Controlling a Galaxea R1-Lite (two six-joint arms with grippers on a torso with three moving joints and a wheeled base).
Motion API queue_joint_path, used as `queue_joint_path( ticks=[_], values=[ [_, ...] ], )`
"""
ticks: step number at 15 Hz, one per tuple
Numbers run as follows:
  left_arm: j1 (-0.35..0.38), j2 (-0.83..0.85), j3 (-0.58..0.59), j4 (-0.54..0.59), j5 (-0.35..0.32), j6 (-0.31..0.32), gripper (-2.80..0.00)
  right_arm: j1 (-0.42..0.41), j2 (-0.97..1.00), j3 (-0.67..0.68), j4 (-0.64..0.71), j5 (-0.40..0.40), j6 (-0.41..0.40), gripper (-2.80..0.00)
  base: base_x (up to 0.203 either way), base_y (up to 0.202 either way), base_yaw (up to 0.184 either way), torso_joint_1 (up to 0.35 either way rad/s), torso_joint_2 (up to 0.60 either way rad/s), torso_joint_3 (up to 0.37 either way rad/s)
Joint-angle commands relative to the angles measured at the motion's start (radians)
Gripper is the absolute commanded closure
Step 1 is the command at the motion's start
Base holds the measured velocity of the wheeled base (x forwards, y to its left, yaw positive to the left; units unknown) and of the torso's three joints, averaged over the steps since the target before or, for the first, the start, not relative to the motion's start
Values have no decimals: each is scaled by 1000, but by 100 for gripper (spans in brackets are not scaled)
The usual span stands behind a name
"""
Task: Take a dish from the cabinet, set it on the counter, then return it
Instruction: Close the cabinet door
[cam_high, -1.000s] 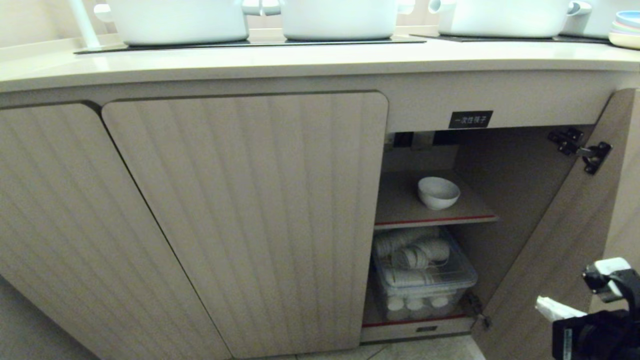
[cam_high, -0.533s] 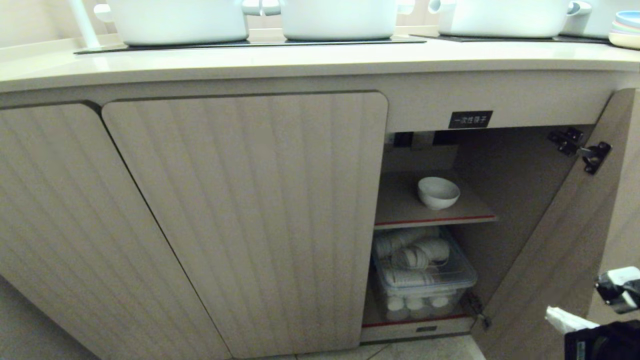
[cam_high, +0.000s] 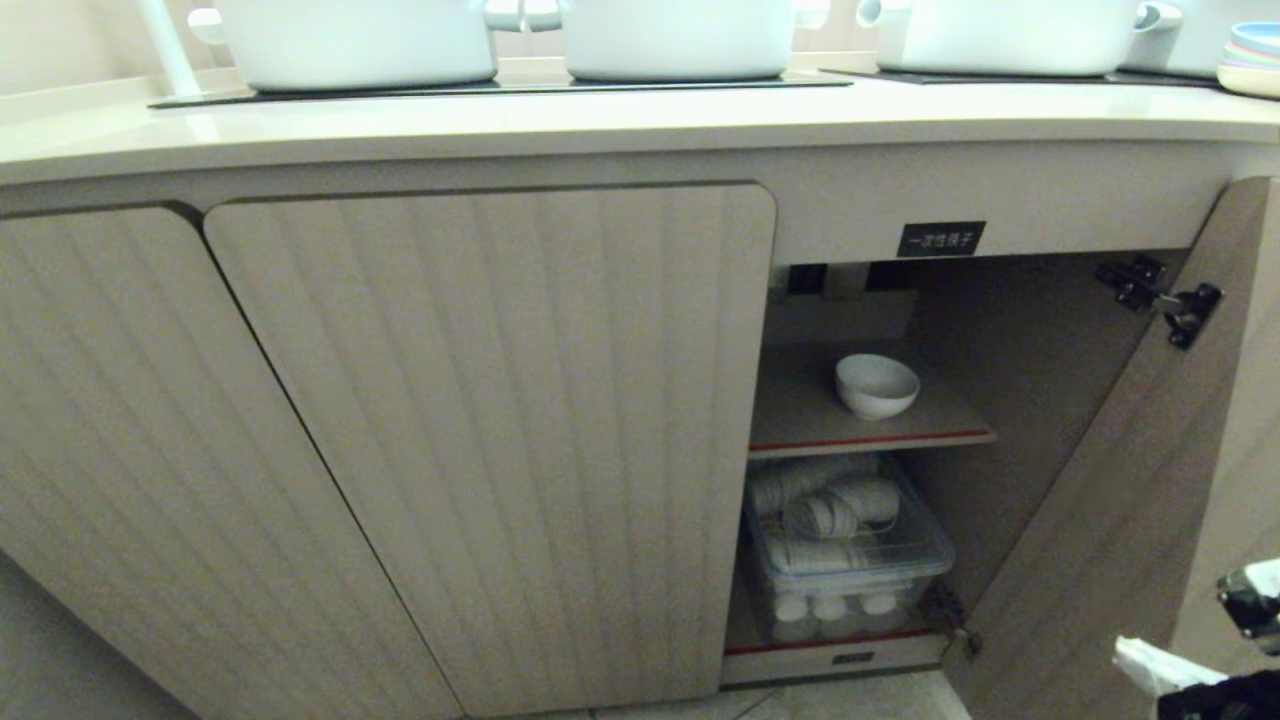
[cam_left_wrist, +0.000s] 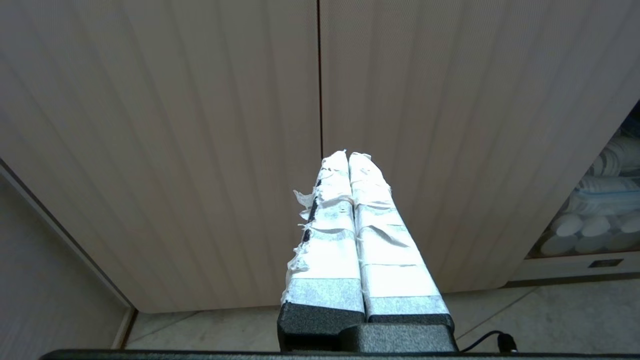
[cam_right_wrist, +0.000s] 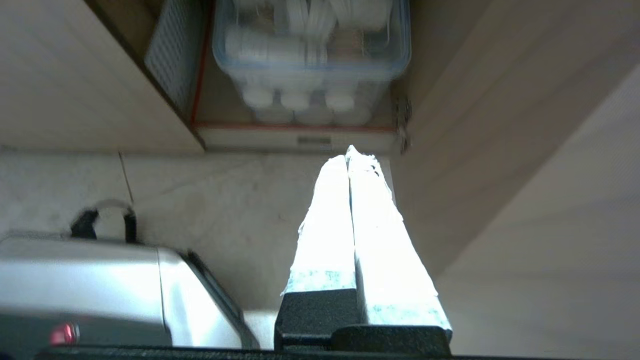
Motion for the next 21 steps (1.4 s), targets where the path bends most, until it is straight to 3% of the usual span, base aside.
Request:
queue_joint_path(
  ticks=[1,6,10,15,18,21],
  values=[
    [0,0,0,1,0,0,0,-5,-43,0,27,-2,0,0,0,0,0,0,0,0],
    [0,0,0,-1,0,0,0,-39,-142,0,76,0,-10,0,0,0,0,0,0,0],
    [0,0,0,1,1,0,0,-114,-262,0,259,1,-26,0,0,0,0,0,0,0],
    [0,0,0,1,0,0,0,-144,-435,0,437,3,-71,0,0,0,0,0,0,0],
    [0,0,0,1,0,0,0,-177,-541,0,497,114,-102,0,0,0,0,0,0,0],
    [0,0,0,-1,0,0,0,-292,-663,-1,589,205,-162,0,0,0,0,0,0,0]
  ],
)
